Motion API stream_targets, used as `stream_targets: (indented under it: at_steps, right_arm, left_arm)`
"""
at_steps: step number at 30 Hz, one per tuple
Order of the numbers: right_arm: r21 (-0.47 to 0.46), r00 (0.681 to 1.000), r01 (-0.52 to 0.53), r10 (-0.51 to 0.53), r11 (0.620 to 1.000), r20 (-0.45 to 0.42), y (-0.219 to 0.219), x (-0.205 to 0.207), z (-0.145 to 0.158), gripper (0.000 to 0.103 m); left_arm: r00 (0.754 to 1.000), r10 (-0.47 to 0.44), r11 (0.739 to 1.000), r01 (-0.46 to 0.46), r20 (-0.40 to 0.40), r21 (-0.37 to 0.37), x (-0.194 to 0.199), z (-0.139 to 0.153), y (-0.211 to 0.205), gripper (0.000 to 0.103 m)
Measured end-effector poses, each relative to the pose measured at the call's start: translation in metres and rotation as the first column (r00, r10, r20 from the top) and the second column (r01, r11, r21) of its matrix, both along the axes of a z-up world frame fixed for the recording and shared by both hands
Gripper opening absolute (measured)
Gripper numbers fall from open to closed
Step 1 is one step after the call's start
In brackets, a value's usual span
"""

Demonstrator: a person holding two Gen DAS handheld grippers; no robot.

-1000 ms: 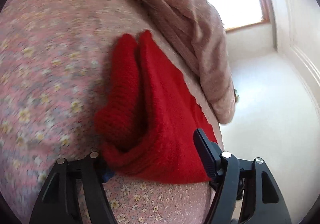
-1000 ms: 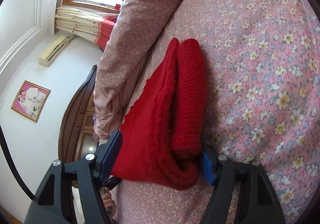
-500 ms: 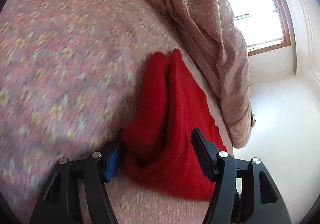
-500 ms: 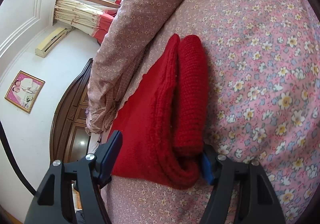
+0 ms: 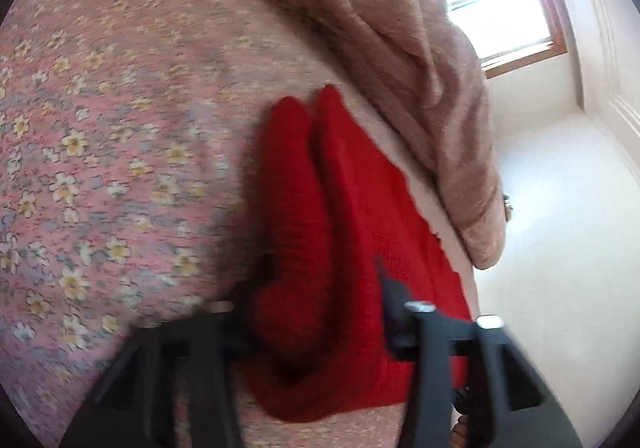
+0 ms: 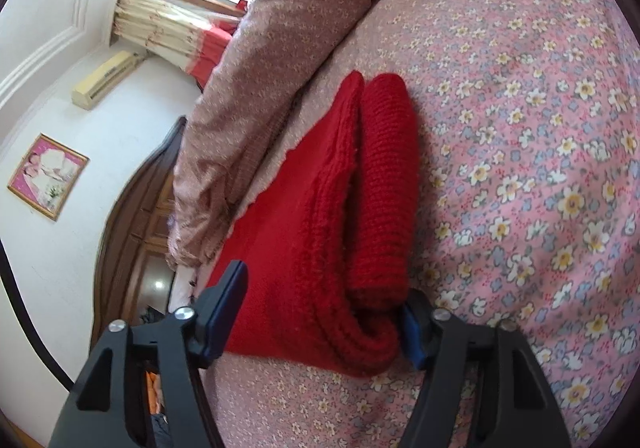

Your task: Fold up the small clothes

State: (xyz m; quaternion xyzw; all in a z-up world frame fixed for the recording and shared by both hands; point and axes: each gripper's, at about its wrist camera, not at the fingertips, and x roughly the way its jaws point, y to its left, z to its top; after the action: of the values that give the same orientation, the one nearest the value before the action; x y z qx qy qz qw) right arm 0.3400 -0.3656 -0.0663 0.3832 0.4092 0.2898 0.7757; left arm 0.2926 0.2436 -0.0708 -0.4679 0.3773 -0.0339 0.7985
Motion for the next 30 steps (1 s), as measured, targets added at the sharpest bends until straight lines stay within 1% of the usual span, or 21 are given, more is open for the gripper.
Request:
stream_targets:
  at_steps: [1,3,4,5,7,9,12,13,17,19,22,24,26,28,30]
  right_arm:
    - [0.018,1.0,0.008,-0.008,1.0,-0.003,-0.002,0.0,-0.003,0.039]
    - [0.089,0.999,0.027,-0.023,0.996,-0.045,-0.009,0.002,-0.017,0.031]
    - [0.112,0.998,0.041,-0.035,0.993,-0.052,-0.011,0.002,-0.021,0.028]
    - [0.116,0.998,0.047,-0.042,0.992,-0.05,-0.011,0.001,-0.021,0.028]
    - [0.084,0.998,0.05,-0.048,0.995,-0.033,-0.008,-0.001,-0.017,0.026]
    - [0.063,0.998,0.058,-0.057,0.996,-0.019,-0.005,-0.003,-0.014,0.024]
    - [0.016,0.993,0.11,-0.109,0.994,-0.037,-0.006,-0.008,-0.013,0.022]
    - [0.02,0.991,0.13,-0.129,0.991,-0.041,-0.007,-0.015,-0.014,0.021]
    - [0.058,0.989,0.139,-0.136,0.989,-0.059,-0.017,-0.039,-0.012,0.021]
    - [0.081,0.987,0.146,-0.141,0.986,-0.071,-0.026,-0.059,-0.008,0.021]
    - [0.099,0.986,0.153,-0.145,0.983,-0.081,-0.04,-0.092,-0.005,0.021]
    - [0.118,0.983,0.162,-0.15,0.98,-0.103,-0.051,-0.127,-0.008,0.021]
    - [0.126,0.981,0.17,-0.156,0.977,-0.117,-0.058,-0.158,-0.011,0.021]
    - [0.127,0.979,0.176,-0.16,0.976,-0.126,-0.064,-0.194,-0.016,0.022]
    - [0.126,0.977,0.182,-0.164,0.975,-0.14,-0.067,-0.214,-0.022,0.022]
  left_arm:
    - [1.0,-0.002,1.0,0.002,0.01,-0.004,0.0,-0.002,0.001,0.029]
    - [1.0,-0.007,1.0,0.007,0.021,0.003,-0.002,0.001,-0.001,0.027]
    - [1.0,-0.008,1.0,0.008,0.022,0.01,0.0,0.002,-0.004,0.026]
    - [1.0,-0.008,1.0,0.008,0.024,0.021,0.0,0.004,-0.006,0.026]
    - [1.0,-0.009,1.0,0.008,0.028,0.026,0.002,0.005,-0.01,0.025]
    - [0.999,-0.009,1.0,0.009,0.031,0.014,0.001,0.005,-0.009,0.024]
    - [0.999,-0.015,1.0,0.016,0.037,-0.022,-0.009,0.005,-0.003,0.021]
    - [0.999,-0.015,0.999,0.016,0.042,-0.032,-0.016,0.007,-0.003,0.02]
    - [0.998,-0.028,0.998,0.031,0.061,-0.052,-0.056,0.016,-0.007,0.019]
    - [0.997,-0.044,0.997,0.047,0.067,-0.053,-0.079,0.022,-0.01,0.019]
    - [0.995,-0.075,0.997,0.077,0.058,-0.03,-0.123,0.025,-0.021,0.019]
    - [0.996,-0.083,0.996,0.084,0.031,-0.031,-0.157,0.017,-0.028,0.019]
    - [0.997,-0.078,0.996,0.079,0.009,-0.05,-0.178,0.011,-0.028,0.019]
    - [0.997,-0.074,0.996,0.074,-0.005,-0.055,-0.19,0.006,-0.027,0.019]
    - [0.997,-0.071,0.997,0.071,-0.007,-0.033,-0.19,-0.001,-0.027,0.02]
